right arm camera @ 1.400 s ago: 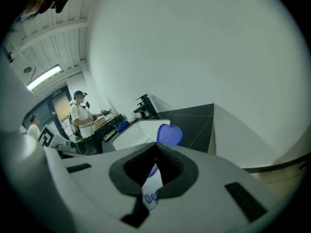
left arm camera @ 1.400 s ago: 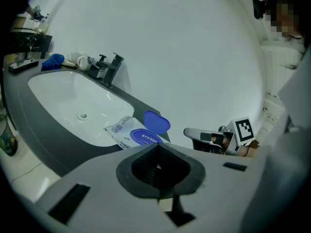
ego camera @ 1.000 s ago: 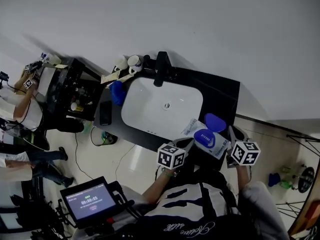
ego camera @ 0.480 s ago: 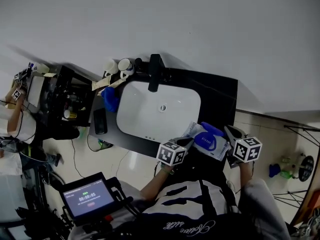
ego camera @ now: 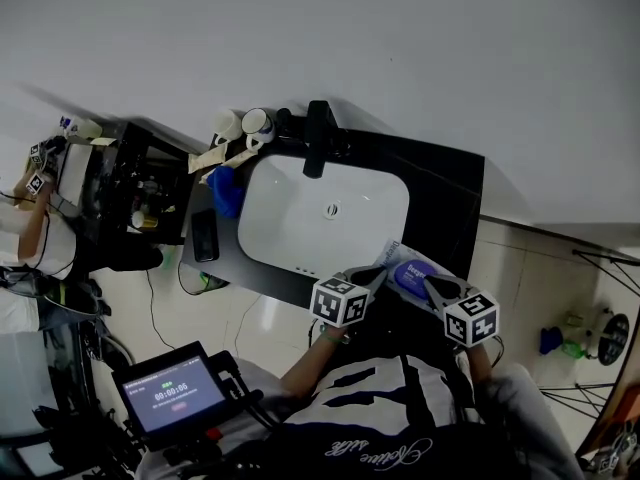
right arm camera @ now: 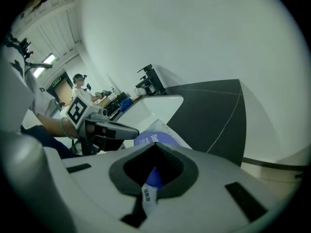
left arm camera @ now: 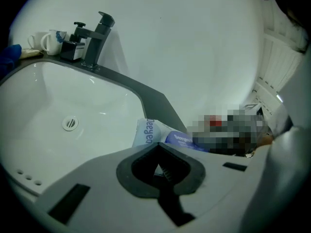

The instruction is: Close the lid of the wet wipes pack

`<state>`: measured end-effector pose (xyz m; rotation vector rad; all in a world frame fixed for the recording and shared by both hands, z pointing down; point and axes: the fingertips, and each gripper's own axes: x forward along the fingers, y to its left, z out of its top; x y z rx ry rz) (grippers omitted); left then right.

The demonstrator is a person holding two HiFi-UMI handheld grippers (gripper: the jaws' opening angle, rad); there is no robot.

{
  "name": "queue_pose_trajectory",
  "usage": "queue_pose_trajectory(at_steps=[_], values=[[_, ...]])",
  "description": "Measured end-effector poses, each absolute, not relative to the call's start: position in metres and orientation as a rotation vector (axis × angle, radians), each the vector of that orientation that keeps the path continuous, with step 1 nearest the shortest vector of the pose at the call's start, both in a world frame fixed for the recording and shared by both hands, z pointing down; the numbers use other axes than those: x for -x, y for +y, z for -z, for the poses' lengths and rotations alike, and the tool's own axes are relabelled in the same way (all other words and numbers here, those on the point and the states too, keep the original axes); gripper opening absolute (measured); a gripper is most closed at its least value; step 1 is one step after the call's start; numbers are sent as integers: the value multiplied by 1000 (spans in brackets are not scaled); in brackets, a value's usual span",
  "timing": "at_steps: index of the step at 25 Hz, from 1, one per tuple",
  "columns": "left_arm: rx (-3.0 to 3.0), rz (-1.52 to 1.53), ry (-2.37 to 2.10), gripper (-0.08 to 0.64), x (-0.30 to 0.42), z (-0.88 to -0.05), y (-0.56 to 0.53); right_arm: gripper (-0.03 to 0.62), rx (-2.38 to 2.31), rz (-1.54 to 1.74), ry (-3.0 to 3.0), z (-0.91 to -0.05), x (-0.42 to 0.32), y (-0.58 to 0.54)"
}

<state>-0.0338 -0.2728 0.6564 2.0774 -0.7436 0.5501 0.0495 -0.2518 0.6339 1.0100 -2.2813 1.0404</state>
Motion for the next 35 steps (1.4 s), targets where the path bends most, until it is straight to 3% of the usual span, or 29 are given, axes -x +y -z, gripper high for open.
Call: queue_pose_trajectory(at_steps=[8, 23, 29, 35], values=[[-2107, -528, -757, 1, 19, -639, -263, -2, -940, -880, -2181, -643, -49, -236], [-2131, -464, -833, 0, 25, -627, -275, -2, -909, -950, -2178, -652, -31, -250], [-2150, -421, -915, 1, 12, -608, -247, -2, -957, -937, -2328, -618, -48, -237], [-2181, -189, -1075, 0, -11, -563, -217, -2, -991, -933, -2456, -581, -77, -212]])
